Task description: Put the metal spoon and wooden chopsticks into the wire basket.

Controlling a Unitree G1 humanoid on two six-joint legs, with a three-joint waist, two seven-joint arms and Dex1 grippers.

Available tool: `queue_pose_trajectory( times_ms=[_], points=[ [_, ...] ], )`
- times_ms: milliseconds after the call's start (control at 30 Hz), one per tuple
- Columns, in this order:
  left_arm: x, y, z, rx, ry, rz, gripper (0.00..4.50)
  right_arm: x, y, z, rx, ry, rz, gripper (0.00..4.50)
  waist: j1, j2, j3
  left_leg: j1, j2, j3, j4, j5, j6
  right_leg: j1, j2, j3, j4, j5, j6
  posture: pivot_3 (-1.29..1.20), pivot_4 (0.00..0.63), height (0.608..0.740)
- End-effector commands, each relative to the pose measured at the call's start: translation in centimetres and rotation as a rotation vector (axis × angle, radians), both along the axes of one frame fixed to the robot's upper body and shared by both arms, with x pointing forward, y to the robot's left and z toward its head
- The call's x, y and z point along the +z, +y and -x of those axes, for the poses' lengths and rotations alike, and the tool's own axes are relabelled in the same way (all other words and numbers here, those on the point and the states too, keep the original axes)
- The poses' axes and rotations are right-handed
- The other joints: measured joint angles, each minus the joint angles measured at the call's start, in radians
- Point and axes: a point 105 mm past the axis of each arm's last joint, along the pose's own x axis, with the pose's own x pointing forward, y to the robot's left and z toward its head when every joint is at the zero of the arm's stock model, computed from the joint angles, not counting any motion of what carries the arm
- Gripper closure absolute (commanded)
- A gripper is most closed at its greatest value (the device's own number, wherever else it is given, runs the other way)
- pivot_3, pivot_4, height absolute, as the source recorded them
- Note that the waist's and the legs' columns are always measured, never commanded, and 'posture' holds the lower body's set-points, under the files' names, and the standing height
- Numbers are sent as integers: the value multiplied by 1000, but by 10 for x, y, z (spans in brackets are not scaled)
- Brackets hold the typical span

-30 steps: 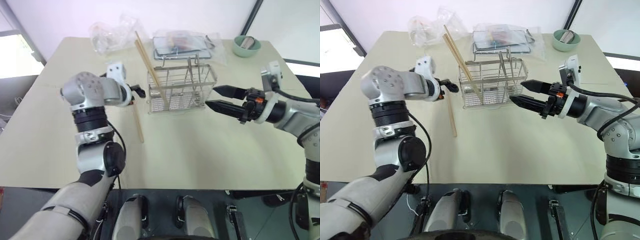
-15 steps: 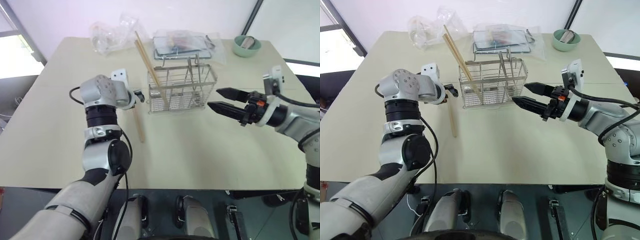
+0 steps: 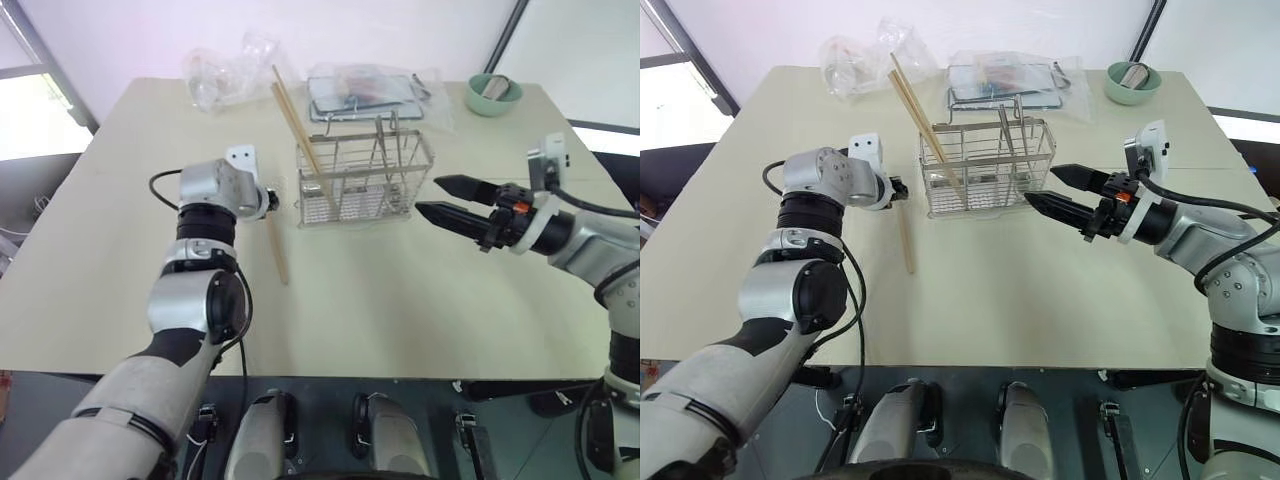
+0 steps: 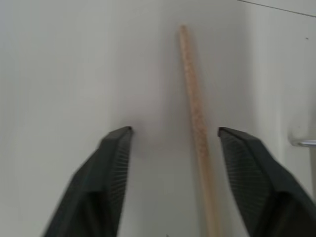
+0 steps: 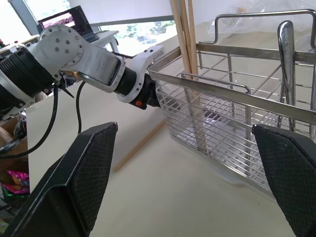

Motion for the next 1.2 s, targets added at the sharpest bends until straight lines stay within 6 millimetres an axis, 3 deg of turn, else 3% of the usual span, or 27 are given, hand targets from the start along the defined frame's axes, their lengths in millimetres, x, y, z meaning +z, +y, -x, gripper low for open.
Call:
queue_pose_trajectory(
  times_ms=[33, 67, 100, 167, 267, 433, 533, 700, 767, 833, 900, 1000, 1200],
  points=[
    [1, -10, -1, -20, 4, 43, 3437, 15, -1, 5, 0, -73, -7, 0, 5, 0, 0, 0, 0, 0, 0, 0, 0, 0, 0, 0, 0, 0, 0, 0, 150, 707],
    [3, -9, -2, -15, -4, 50, 4105, 14, -1, 5, -1, -73, -6, 0, 9, 0, 0, 0, 0, 0, 0, 0, 0, 0, 0, 0, 0, 0, 0, 0, 150, 707],
    [4, -9, -3, -12, -10, 55, 4442, 14, -1, 4, -1, -73, -5, 0, 12, 0, 0, -1, 0, 0, 0, 0, 0, 0, 0, 0, 0, 0, 0, 0, 150, 707],
    [10, -6, -6, -9, -42, 53, 4442, 14, 0, 4, 0, -74, -4, 0, 20, 0, 0, -1, 0, 0, 0, 0, 0, -1, 0, 0, -1, 0, 0, 0, 150, 707],
    [35, 7, -19, 36, -182, 71, 4442, 16, 0, 2, 2, -79, -7, 0, 20, -1, 1, -2, 0, 0, 0, 0, 0, -1, 0, 0, -1, 0, 0, 0, 150, 707],
    [99, 29, -35, 110, -490, 201, 4442, 18, 2, 0, 8, -82, -5, 0, 15, -2, 1, -5, 1, 1, 0, 0, 0, -5, 1, 0, 0, 0, 0, 0, 150, 707],
    [151, 35, -35, 100, -698, 292, 4442, 19, 2, -1, 11, -84, -5, 0, 18, -2, 1, -5, 1, 1, 0, 0, 0, -5, 0, 0, -1, 0, 0, 0, 150, 707],
    [243, 19, -8, -65, -1073, 351, 4442, 22, 1, -2, 14, -84, -5, 0, 19, -2, 1, -6, 0, 2, 0, 0, 0, -5, 0, 0, -2, 0, 0, 0, 150, 707],
    [280, -4, 20, -228, -1253, 370, 4442, 23, -1, -3, 11, -79, 1, 0, 19, -2, 1, -6, 0, 2, 0, 1, -1, -5, 0, 0, -2, 0, 0, 0, 150, 707],
    [300, -25, 48, -376, -1355, 437, 4442, 25, -2, -4, 7, -76, 9, 0, 20, -2, 1, -7, 0, 2, 0, 2, -3, -5, 0, 0, -2, 0, 0, 0, 150, 707],
    [305, -38, 65, -471, -1381, 516, 4442, 28, -4, -3, 6, -76, 14, 0, 19, -2, 1, -7, 0, 2, 0, 2, -3, -5, 0, 0, -2, 0, 0, 0, 150, 707],
    [298, -58, 78, -587, -1374, 526, 4442, 29, -6, -2, -8, -73, 15, 0, 18, -2, 1, -5, 0, 2, 0, 1, 0, -4, 1, 0, -2, 0, 0, 0, 150, 707],
    [256, -80, 71, -674, -1314, 404, 4442, 25, -10, 3, -31, -61, 16, 0, 18, -2, 1, -2, 1, 2, 0, 0, 1, -1, 2, 0, -1, 0, 0, 0, 150, 707]
  ],
)
